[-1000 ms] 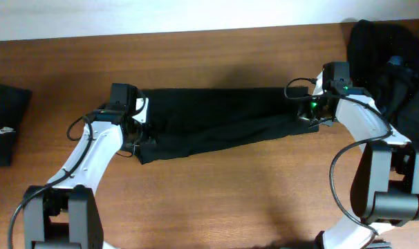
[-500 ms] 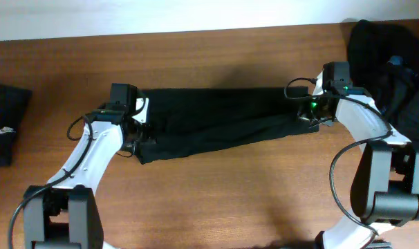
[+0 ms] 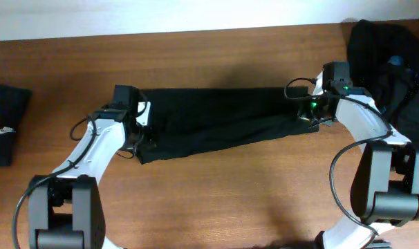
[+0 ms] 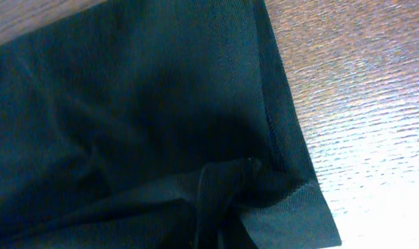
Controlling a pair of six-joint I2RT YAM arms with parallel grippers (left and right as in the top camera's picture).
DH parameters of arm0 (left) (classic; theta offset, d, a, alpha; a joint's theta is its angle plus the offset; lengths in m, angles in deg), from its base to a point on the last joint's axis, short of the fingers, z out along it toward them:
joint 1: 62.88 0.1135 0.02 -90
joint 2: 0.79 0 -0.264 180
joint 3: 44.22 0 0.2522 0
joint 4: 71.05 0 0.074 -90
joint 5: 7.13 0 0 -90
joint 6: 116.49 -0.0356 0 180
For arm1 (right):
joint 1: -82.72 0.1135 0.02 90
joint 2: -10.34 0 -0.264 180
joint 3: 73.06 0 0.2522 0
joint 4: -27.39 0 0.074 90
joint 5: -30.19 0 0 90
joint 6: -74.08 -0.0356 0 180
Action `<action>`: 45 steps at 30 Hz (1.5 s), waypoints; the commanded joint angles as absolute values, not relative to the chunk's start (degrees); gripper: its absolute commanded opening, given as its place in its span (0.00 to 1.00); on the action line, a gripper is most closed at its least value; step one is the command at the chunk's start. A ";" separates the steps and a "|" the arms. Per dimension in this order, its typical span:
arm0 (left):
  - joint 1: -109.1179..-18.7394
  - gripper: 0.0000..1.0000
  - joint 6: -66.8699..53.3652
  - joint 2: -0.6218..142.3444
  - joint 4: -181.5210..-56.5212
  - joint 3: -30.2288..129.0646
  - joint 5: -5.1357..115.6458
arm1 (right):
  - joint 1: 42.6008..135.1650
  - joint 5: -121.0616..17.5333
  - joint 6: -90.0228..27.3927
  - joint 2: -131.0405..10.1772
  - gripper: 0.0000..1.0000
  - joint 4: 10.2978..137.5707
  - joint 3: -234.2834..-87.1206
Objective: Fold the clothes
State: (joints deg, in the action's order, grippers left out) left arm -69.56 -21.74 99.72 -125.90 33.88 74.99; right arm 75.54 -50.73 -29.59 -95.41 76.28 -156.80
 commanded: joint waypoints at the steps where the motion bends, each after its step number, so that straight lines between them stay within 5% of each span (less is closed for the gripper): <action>1: -69.49 0.01 -22.50 100.01 -126.05 33.75 75.21 | 75.58 -51.73 -29.74 -95.92 0.04 76.22 -157.87; 30: -66.72 0.01 -22.50 100.03 -122.18 39.15 75.87 | 75.58 -53.06 -29.70 -95.92 0.06 75.93 -157.87; 33: -66.72 0.01 -22.48 100.03 -121.06 39.12 75.87 | 75.58 -53.06 -29.70 -95.92 0.23 75.19 -157.87; 36: -66.72 0.03 -22.48 100.03 -120.12 39.12 75.87 | 75.58 -53.04 -29.70 -95.92 0.75 74.10 -157.87; 38: -66.72 0.04 -22.48 100.03 -119.80 39.12 75.87 | 75.52 -52.96 -28.28 -95.89 0.93 72.96 -157.89; 45: -66.72 0.04 -22.48 100.03 -118.97 39.15 75.84 | 75.47 -52.93 -19.36 -95.87 0.99 80.33 -164.34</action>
State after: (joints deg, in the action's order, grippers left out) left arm -67.20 -22.00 99.72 -119.45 37.90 74.99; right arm 75.54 -52.32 -24.52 -95.70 78.62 -159.99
